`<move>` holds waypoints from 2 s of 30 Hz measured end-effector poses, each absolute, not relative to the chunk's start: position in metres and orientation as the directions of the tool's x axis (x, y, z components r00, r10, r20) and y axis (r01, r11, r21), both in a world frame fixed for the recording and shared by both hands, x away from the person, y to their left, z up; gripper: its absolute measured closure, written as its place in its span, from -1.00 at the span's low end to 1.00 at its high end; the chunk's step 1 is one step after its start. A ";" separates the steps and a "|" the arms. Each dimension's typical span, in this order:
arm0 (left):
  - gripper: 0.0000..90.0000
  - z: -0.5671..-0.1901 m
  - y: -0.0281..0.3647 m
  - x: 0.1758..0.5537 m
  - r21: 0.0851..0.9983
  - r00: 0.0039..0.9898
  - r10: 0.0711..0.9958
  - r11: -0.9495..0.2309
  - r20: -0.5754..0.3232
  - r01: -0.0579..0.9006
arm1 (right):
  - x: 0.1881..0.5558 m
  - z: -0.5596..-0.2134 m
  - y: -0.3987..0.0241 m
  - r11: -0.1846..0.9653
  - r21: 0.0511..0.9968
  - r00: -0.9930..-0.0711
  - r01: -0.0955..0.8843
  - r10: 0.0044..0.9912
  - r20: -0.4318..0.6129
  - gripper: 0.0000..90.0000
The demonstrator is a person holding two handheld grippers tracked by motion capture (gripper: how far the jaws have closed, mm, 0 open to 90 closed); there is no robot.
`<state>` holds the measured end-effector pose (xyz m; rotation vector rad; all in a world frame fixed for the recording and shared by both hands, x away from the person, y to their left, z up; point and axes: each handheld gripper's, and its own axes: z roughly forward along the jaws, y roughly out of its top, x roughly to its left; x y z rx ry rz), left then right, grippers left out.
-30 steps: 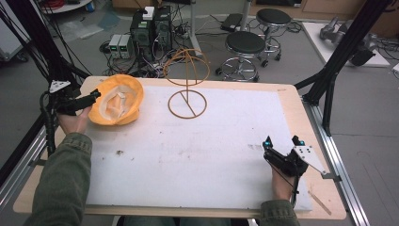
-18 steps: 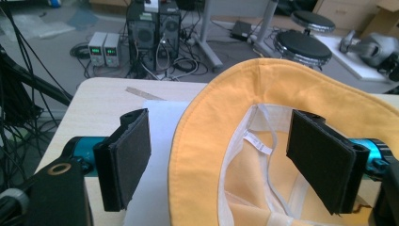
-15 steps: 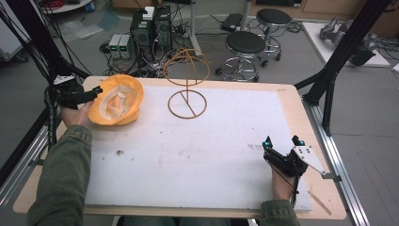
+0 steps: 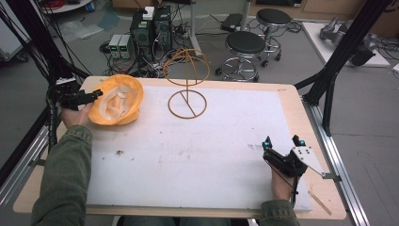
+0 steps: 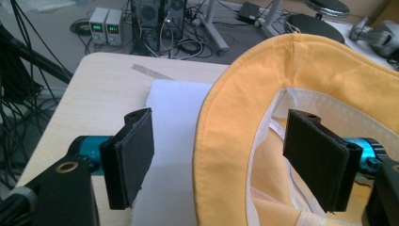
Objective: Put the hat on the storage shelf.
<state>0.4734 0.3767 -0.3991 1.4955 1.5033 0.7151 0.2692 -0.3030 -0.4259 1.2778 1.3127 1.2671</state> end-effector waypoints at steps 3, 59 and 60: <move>-0.44 -0.402 0.374 0.475 0.866 0.102 0.979 0.107 -0.179 0.489 | 0.270 -0.426 -0.303 -0.049 0.994 -0.084 0.096 0.995 0.057 -0.93; 0.93 -0.361 0.350 0.462 0.886 0.196 0.962 0.083 -0.191 0.456 | 0.269 -0.426 -0.302 -0.030 0.995 -0.058 0.093 0.998 0.036 -0.90; 0.93 -0.358 0.349 0.460 0.889 0.199 0.954 0.117 -0.225 0.443 | 0.269 -0.426 -0.302 -0.032 0.995 -0.056 0.094 0.998 0.038 -0.90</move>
